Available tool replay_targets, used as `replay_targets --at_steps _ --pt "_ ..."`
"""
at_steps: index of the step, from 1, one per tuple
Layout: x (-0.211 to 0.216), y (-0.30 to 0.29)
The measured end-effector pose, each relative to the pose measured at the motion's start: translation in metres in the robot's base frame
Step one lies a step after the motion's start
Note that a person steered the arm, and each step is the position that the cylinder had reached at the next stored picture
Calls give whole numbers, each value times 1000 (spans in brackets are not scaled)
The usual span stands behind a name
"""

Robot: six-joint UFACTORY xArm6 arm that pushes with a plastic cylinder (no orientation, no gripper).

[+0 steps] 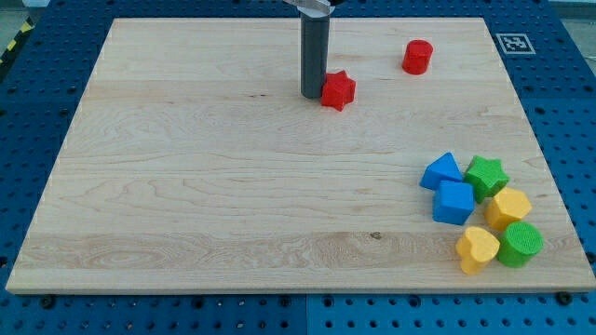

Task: Move the red star at the top left side of the blue triangle

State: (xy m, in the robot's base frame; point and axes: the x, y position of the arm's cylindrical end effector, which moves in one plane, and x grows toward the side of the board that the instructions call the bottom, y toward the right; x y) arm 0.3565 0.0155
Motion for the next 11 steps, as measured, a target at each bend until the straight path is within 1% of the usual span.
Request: replay_targets --at_steps 1,3,4,5,7,8,10,11 --pt "0 0" --pt "-4 50" --pt "-46 53" --pt "-32 83" --pt "-8 86" --pt "16 86" --pt "29 89" --pt "29 89"
